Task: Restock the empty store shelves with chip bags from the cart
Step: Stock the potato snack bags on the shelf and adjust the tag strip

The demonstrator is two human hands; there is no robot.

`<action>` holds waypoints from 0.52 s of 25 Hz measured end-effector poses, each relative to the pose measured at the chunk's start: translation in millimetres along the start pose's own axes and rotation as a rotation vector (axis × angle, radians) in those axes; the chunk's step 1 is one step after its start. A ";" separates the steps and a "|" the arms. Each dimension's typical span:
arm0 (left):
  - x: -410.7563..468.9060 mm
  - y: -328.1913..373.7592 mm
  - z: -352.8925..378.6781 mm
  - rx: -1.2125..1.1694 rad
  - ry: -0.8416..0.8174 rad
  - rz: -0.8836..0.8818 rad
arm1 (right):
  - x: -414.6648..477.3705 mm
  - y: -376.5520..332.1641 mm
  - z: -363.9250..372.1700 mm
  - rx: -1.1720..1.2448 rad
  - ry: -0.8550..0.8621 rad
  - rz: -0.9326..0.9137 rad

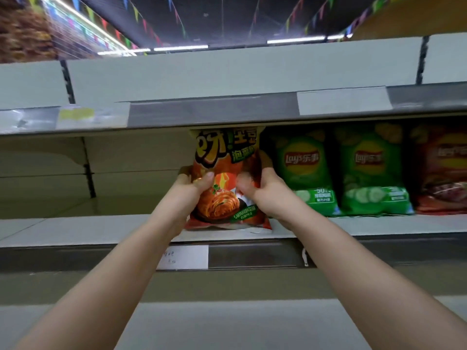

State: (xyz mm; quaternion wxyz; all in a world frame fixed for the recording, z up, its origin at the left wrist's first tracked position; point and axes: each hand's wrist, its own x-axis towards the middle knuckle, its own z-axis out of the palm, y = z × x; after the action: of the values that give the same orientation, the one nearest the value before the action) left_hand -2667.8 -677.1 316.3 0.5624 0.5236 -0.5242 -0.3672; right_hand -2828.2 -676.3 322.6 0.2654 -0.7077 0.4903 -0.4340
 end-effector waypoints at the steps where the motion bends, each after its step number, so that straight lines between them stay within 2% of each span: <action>1: 0.4 -3.1 0.8 -0.007 -0.003 0.003 | 0.9 2.1 1.1 -0.007 0.000 0.011; 7: -1.0 -14.1 3.2 0.064 -0.034 -0.023 | 2.0 9.1 10.3 -0.086 -0.006 0.049; 10: -6.1 -10.1 0.9 0.018 -0.038 -0.050 | -1.9 3.0 11.8 -0.187 0.011 0.057; 13: -26.3 -3.5 1.7 0.008 0.073 0.026 | -14.1 -6.5 11.7 -0.268 0.171 -0.077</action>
State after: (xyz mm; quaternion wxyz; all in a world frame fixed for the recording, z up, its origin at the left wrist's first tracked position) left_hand -2673.8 -652.8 307.3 0.5839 0.5320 -0.5114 -0.3384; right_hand -2816.9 -661.4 317.1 0.1091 -0.7154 0.5371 -0.4333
